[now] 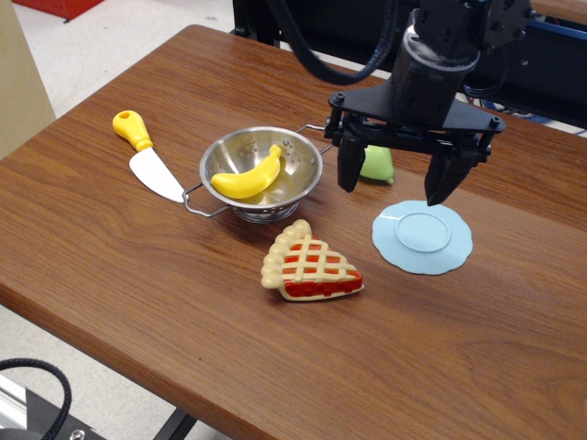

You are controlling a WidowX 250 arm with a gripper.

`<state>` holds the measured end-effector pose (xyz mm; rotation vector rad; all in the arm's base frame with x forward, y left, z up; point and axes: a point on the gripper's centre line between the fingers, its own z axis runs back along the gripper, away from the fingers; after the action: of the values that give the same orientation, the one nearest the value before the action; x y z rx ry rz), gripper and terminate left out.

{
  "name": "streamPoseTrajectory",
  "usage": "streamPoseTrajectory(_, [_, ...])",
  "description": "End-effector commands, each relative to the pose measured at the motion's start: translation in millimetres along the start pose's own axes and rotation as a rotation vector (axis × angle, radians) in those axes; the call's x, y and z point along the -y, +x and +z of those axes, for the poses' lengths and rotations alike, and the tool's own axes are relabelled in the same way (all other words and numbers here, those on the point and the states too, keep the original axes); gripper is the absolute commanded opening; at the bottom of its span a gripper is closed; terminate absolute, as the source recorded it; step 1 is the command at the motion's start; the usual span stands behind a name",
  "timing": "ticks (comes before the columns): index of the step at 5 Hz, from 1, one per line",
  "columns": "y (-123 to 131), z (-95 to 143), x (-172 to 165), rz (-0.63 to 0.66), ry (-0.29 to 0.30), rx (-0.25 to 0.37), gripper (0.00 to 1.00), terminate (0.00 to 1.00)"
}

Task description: Take banana out of colander

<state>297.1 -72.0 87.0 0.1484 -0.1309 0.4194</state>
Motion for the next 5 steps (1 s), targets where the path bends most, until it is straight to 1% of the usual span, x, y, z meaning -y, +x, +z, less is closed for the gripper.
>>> streamPoseTrajectory(1, [0, 0, 0, 0.0, 0.0, 0.0, 1.0, 0.0])
streamPoseTrajectory(2, [10, -5, -9, -0.114, -0.007, 0.014, 1.0, 0.0])
streamPoseTrajectory(3, [21, 4, -40, -0.165, -0.061, 0.07, 1.0, 0.0])
streamPoseTrajectory(4, [35, 7, -65, -0.261, -0.073, 0.081, 1.0, 0.0])
streamPoseTrajectory(5, [58, 6, -90, -0.313, -0.098, 0.081, 1.0, 0.0])
